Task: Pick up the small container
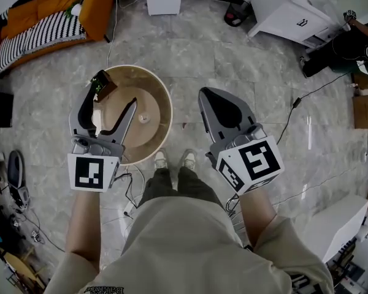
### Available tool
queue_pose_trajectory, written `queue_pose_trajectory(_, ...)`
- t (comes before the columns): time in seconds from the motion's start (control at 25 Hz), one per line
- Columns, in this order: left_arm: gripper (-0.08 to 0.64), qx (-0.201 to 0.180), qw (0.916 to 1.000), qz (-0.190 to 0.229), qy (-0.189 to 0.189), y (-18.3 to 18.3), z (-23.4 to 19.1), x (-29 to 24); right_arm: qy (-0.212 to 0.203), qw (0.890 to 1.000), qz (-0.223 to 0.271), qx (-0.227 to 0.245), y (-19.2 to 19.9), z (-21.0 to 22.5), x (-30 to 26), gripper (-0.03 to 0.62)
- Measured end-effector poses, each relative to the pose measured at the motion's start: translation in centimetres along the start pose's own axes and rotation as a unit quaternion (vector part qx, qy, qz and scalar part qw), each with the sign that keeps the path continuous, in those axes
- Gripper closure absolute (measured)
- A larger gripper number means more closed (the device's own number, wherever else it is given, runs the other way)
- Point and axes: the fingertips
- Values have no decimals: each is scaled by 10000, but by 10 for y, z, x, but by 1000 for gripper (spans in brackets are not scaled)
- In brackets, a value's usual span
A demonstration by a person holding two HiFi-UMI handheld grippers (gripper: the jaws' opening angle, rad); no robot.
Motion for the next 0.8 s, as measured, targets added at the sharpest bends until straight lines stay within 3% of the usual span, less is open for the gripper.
queue_pose_trajectory(0.24,192,600,9978,-276,42,79,25,-31,-128,9992,-366,-7,36,15,-29,595)
queue_pose_trajectory(0.52,186,169,9947,-890,477,176,70,-51,-84,9971,-734,-177,89,37,-59,595)
queue_pose_trajectory(0.8,186,542,9873,-1284,762,259,112,-64,-186,9929,-1126,-329,157,54,-93,595)
Point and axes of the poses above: the fingertips, and each gripper's own axes: x backward along the fingers, z to its right, y out of its underside, and after that the axes turned 12 degrees about -x, right-handed
